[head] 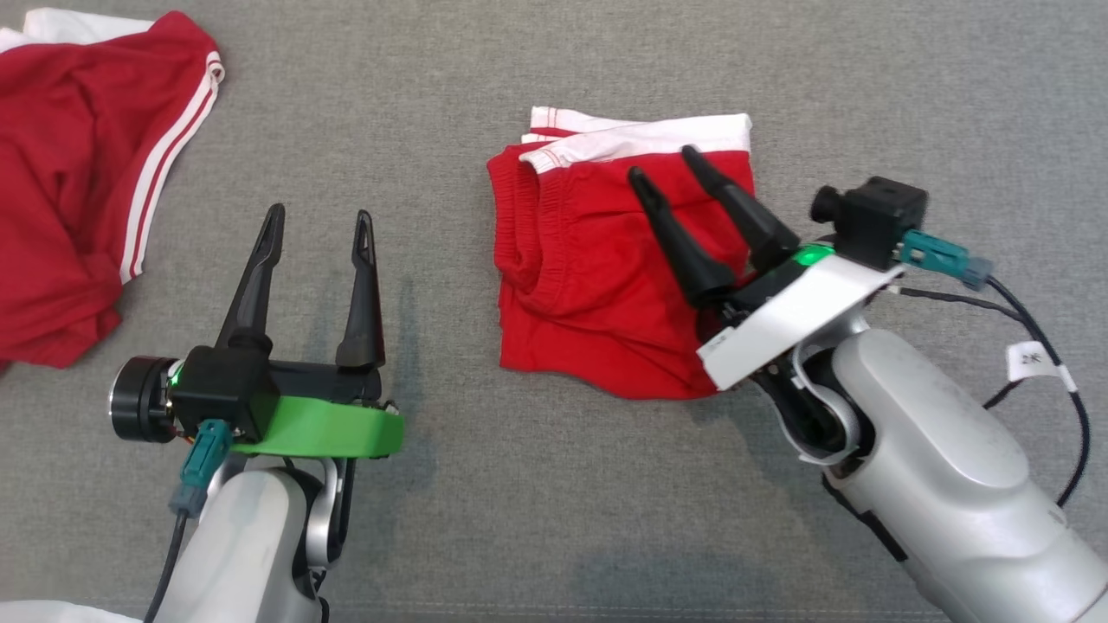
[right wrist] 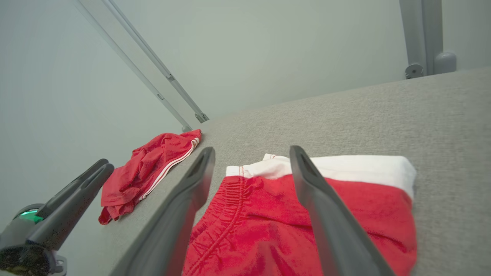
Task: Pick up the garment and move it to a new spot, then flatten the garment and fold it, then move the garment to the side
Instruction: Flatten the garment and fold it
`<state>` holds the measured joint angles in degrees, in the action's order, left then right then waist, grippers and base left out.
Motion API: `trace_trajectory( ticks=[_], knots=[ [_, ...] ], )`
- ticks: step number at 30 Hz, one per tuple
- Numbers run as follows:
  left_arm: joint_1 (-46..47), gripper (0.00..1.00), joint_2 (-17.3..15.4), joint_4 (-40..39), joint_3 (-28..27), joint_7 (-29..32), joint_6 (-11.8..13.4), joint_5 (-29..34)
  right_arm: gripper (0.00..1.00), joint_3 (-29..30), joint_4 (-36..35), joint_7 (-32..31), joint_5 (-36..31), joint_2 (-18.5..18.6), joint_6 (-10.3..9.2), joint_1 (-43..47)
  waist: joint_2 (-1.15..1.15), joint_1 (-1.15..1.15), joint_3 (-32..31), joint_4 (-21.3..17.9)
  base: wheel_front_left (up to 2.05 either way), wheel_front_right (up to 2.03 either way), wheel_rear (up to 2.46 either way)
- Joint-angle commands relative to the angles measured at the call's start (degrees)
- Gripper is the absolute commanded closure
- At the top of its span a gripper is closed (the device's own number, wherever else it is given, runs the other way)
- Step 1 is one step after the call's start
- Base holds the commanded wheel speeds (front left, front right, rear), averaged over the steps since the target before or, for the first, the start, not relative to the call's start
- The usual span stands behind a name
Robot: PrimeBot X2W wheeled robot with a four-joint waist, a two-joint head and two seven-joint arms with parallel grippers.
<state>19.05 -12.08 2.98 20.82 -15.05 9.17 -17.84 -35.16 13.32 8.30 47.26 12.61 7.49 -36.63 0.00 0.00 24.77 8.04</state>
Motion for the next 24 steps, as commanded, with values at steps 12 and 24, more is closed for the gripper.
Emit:
trace_trajectory(
  ticks=[12, 24],
  knots=[
    [-3.93, 0.00, -3.47, -0.96, -4.57, 0.12, 1.94, -2.15, 0.00, 21.84, -4.41, 6.63, -18.53, 3.94, 0.00, 13.46, 0.00, 0.00, -5.65, -6.85, 0.00, 0.00, 0.00],
    [-8.29, 0.00, -6.30, -2.60, -5.60, 1.68, 0.80, -4.35, 0.00, 29.08, -8.82, 6.38, -28.51, 0.91, 0.00, 22.13, 0.00, 0.00, -10.63, -8.41, 0.00, 0.00, 0.00]
  ],
)
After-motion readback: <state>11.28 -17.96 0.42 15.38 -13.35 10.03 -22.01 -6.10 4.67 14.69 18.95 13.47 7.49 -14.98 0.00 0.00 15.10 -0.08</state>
